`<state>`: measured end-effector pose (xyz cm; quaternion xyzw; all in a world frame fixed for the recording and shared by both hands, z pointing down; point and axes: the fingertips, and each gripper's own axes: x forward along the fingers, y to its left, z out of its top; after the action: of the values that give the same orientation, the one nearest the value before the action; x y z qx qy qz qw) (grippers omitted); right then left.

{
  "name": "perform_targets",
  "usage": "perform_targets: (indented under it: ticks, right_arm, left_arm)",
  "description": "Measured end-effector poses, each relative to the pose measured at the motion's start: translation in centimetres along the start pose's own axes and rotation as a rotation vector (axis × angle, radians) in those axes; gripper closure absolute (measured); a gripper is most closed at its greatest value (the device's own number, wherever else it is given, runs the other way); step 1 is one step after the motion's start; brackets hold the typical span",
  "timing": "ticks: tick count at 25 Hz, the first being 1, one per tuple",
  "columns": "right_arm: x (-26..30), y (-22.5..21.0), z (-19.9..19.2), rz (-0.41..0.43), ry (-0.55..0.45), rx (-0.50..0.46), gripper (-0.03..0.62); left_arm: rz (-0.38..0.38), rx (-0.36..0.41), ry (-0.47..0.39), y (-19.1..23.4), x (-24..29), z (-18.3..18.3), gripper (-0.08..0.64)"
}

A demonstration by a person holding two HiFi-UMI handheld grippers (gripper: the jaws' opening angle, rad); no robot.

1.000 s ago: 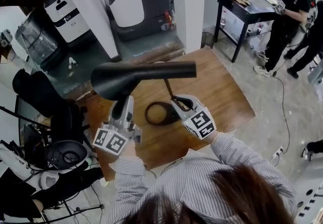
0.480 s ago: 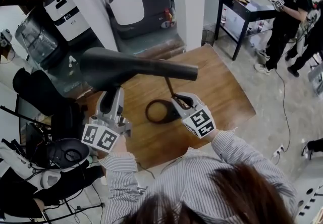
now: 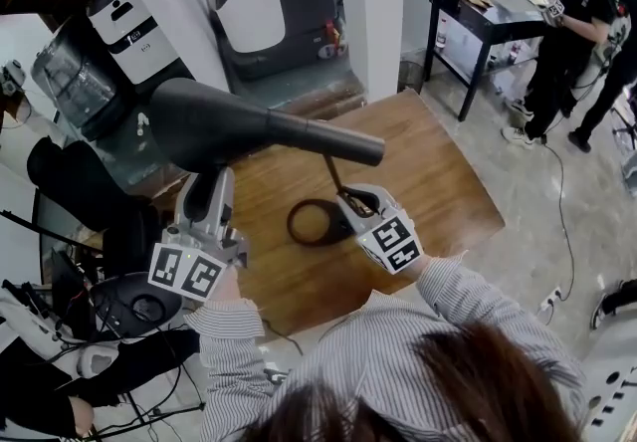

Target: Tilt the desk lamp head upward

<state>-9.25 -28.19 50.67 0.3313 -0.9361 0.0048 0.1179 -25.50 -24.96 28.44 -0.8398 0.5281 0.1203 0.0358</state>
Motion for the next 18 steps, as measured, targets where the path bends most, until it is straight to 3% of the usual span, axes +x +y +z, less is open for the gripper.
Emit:
perform_targets:
  ticks: [7, 18]
  right_arm:
    - [0.2, 0.1, -0.2, -0.016, -0.004, -0.016, 0.555]
    - [0.3, 0.8, 0.6, -0.037, 0.023, -0.035, 0.554]
  left_arm:
    - [0.004, 0.101, -0.008, -0.8, 0.3, 2.2, 0.505]
    - [0.006, 0.14, -0.011, -1.6, 0.4, 4.8, 0.505]
